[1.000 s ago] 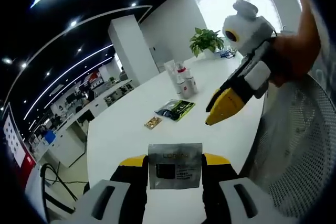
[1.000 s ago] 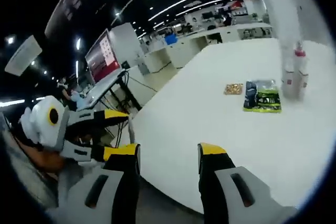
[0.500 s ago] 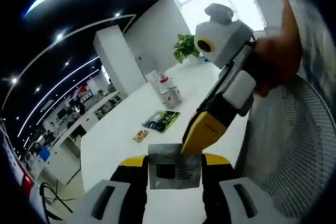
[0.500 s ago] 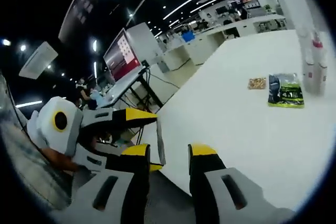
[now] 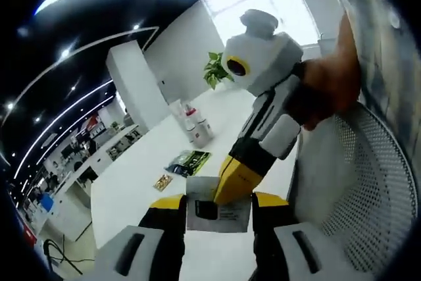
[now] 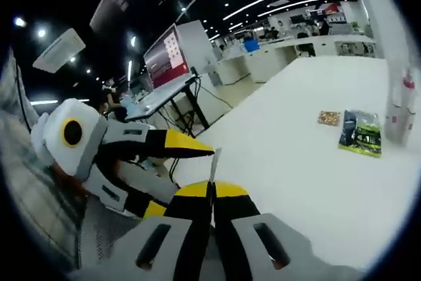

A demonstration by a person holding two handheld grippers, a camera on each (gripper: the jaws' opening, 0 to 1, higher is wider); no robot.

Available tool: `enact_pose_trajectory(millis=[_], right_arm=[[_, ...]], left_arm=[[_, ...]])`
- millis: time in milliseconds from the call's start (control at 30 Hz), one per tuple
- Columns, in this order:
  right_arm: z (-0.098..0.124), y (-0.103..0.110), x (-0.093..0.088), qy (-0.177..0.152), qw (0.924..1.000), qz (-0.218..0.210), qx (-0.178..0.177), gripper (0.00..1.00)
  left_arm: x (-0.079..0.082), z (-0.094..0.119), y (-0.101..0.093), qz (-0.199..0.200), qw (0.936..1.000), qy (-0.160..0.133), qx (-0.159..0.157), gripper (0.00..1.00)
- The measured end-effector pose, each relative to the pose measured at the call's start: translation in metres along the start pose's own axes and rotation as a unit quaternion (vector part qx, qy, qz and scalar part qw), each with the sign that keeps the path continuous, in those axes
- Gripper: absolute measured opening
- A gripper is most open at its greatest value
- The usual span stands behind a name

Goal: Arrange the skincare products in the storage area until every visible bottle or jar stands upright without overlapping.

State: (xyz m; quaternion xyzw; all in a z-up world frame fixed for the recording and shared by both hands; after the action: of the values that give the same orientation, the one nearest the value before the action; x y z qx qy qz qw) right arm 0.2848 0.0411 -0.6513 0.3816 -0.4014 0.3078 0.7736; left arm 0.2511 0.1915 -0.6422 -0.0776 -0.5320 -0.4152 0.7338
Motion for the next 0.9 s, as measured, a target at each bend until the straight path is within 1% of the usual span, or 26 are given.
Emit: enact_pose_trajectory(millis=[33, 67, 100, 133, 167, 200, 233, 267, 300, 333, 367, 400, 433, 467, 500, 533, 567, 633, 700, 733, 767, 800, 833, 900], right_arm=[[0.002, -0.003, -0.002, 0.011, 0.9997, 0.013, -0.018, 0.00], [0.003, -0.004, -0.003, 0.009, 0.9998, -0.002, -0.017, 0.00], [0.005, -0.005, -0.001, -0.007, 0.9997, -0.023, -0.009, 0.00], [0.007, -0.006, 0.000, -0.012, 0.9997, -0.013, -0.015, 0.00], [0.011, -0.006, 0.001, -0.014, 0.9996, -0.003, -0.024, 0.00], [0.012, -0.005, 0.001, -0.011, 0.9997, -0.001, -0.023, 0.00], [0.013, -0.003, 0.001, -0.007, 0.9997, 0.003, -0.021, 0.00], [0.014, 0.000, 0.002, -0.001, 0.9998, 0.009, -0.015, 0.00], [0.015, 0.003, 0.002, 0.008, 0.9997, 0.021, -0.006, 0.00], [0.016, 0.008, 0.001, 0.034, 0.9978, 0.056, 0.009, 0.00], [0.016, 0.012, 0.000, 0.050, 0.9953, 0.081, 0.017, 0.00], [0.017, 0.017, -0.002, 0.069, 0.9888, 0.127, 0.036, 0.00], [0.018, 0.020, -0.004, 0.080, 0.9837, 0.153, 0.048, 0.00], [0.018, 0.023, -0.007, 0.095, 0.9745, 0.195, 0.058, 0.00], [0.019, 0.022, -0.009, 0.102, 0.9698, 0.213, 0.060, 0.00], [0.019, 0.023, -0.012, 0.116, 0.9639, 0.229, 0.070, 0.00], [0.020, 0.024, -0.012, 0.119, 0.9615, 0.235, 0.078, 0.00], [0.023, 0.023, -0.012, 0.121, 0.9558, 0.254, 0.085, 0.00], [0.027, 0.021, -0.013, 0.128, 0.9523, 0.259, 0.097, 0.00], [0.029, 0.020, -0.013, 0.136, 0.9489, 0.266, 0.104, 0.00], [0.032, 0.019, -0.012, 0.139, 0.9445, 0.277, 0.109, 0.00], [0.034, 0.019, -0.011, 0.139, 0.9425, 0.280, 0.118, 0.00], [0.035, 0.020, -0.010, 0.139, 0.9423, 0.275, 0.130, 0.00], [0.037, 0.021, -0.008, 0.137, 0.9425, 0.273, 0.136, 0.00]], left_arm=[[0.000, 0.000, 0.003, -0.007, 1.0000, 0.000, -0.001, 0.29], [-0.003, 0.001, 0.007, -0.005, 0.9999, 0.013, 0.009, 0.23], [-0.006, 0.003, 0.010, 0.005, 0.9996, 0.023, 0.018, 0.22], [-0.008, 0.003, 0.014, 0.040, 0.9986, 0.022, 0.026, 0.24], [-0.007, 0.004, 0.016, 0.062, 0.9976, 0.015, 0.028, 0.25], [-0.006, 0.004, 0.019, 0.078, 0.9966, 0.002, 0.028, 0.30], [-0.004, 0.005, 0.019, 0.089, 0.9957, -0.005, 0.026, 0.35], [-0.004, 0.004, 0.018, 0.089, 0.9958, -0.007, 0.018, 0.38], [-0.004, 0.004, 0.015, 0.090, 0.9959, -0.005, 0.008, 0.38], [-0.006, 0.003, 0.008, 0.079, 0.9967, 0.006, -0.017, 0.38], [-0.005, 0.002, 0.003, 0.067, 0.9970, 0.007, -0.038, 0.38], [-0.004, 0.002, -0.001, 0.057, 0.9970, 0.005, -0.052, 0.36], [-0.003, 0.003, -0.006, 0.030, 0.9973, -0.003, -0.067, 0.34], [-0.002, 0.003, -0.009, 0.020, 0.9969, -0.007, -0.075, 0.32], [-0.004, 0.003, -0.013, 0.012, 0.9957, 0.004, -0.091, 0.30], [-0.005, 0.002, -0.014, 0.011, 0.9955, 0.009, -0.093, 0.29], [-0.007, 0.002, -0.014, -0.004, 0.9955, 0.020, -0.093, 0.27], [-0.008, 0.000, -0.014, -0.012, 0.9952, 0.025, -0.093, 0.26], [-0.010, -0.001, -0.016, -0.026, 0.9935, 0.039, -0.104, 0.26], [-0.011, -0.002, -0.018, -0.030, 0.9928, 0.043, -0.107, 0.26], [-0.011, -0.002, -0.019, -0.035, 0.9922, 0.043, -0.111, 0.24], [-0.011, -0.002, -0.020, -0.040, 0.9918, 0.041, -0.115, 0.23], [-0.011, -0.002, -0.021, -0.044, 0.9912, 0.040, -0.118, 0.22], [-0.011, -0.001, -0.023, -0.053, 0.9900, 0.041, -0.124, 0.21]])
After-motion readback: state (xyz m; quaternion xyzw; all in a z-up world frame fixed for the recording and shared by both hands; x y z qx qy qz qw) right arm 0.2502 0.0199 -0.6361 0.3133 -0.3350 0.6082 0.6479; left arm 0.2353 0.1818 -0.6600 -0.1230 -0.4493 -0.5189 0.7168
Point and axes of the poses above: the point that each gripper's makers call its tool centre point, and the gripper's own axes: z roughly backward along the fingers, y roughly to its left, x roughly out of its top, the point moved 10 cm from there along z, roughly backward along the fingers, and after that the axes turned 6 degrees about x, right-handed, at the moved point
